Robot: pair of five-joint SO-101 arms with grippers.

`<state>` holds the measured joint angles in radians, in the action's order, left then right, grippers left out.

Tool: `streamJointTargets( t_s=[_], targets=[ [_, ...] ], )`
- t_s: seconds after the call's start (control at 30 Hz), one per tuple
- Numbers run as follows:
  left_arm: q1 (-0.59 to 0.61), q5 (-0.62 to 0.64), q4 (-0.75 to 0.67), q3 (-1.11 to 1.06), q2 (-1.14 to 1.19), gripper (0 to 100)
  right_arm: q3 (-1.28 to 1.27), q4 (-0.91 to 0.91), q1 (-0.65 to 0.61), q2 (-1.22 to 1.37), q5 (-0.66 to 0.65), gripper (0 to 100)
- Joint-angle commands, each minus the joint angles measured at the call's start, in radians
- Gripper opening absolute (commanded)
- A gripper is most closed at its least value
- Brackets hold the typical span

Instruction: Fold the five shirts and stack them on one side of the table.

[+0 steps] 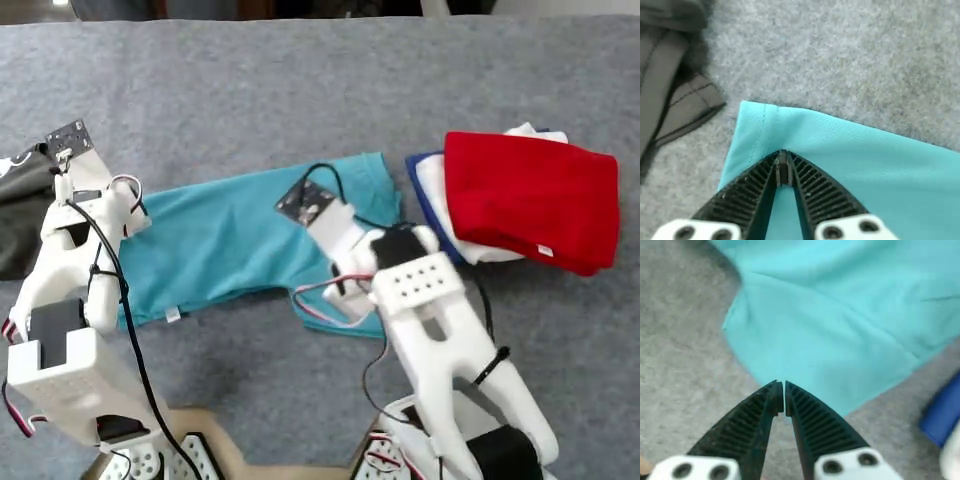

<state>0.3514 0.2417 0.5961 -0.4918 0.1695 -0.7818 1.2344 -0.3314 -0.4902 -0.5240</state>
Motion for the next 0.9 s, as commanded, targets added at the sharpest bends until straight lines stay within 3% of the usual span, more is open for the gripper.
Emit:
streamJointTargets(
  t_s=[0.0,0.27,0.5,0.7,0.87],
  targets=[
    [0.019,0.005,-0.017,0.041,-0.012,3,0.105,-0.044,0.084,0.024,-0.002,1.4],
    [0.045,0.005,0.120,0.277,-0.054,3,0.521,-0.092,0.187,0.331,0.000,1.4],
    [0.036,-0.080,0.275,0.288,-0.052,3,0.871,-0.086,0.256,0.693,0.107,1.4],
    [0.047,-0.078,0.124,0.185,0.048,3,1.135,-0.092,0.253,1.036,0.112,1.4],
    [0.059,-0.086,0.095,0.209,0.101,3,1.349,-0.083,0.302,1.300,0.110,1.4]
  ],
)
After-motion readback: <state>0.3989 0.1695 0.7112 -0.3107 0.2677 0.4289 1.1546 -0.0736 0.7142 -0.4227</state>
